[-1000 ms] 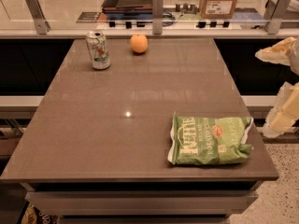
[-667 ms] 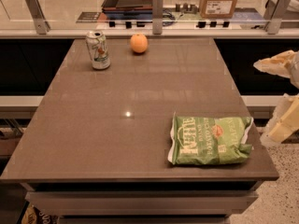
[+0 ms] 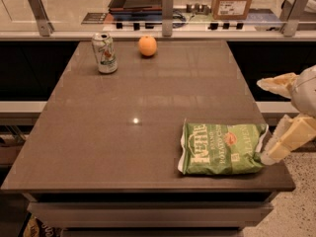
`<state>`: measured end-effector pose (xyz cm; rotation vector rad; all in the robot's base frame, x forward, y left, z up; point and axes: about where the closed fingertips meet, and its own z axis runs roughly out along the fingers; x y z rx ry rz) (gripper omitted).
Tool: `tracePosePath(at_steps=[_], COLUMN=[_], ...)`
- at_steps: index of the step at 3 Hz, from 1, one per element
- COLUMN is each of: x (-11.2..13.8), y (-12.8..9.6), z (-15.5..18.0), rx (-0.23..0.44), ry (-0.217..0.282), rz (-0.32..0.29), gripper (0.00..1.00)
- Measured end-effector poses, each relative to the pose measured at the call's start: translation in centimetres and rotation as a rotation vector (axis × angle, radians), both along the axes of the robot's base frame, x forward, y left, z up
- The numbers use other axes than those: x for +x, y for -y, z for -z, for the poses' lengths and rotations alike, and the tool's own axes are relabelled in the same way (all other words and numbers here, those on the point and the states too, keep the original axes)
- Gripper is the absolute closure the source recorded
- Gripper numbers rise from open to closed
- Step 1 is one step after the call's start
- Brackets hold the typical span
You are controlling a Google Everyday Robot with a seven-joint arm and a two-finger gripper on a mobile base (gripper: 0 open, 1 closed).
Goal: Move green jalapeno chip bag near 7up can
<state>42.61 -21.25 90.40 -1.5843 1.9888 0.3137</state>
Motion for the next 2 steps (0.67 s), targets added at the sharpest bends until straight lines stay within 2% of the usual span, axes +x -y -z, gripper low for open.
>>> tracePosePath(at_steps=[2], x=[0.7], y=[-0.8], z=[3.6], rx=[0.142], ry=[0.003], rz=[-0.026], gripper=[0.00])
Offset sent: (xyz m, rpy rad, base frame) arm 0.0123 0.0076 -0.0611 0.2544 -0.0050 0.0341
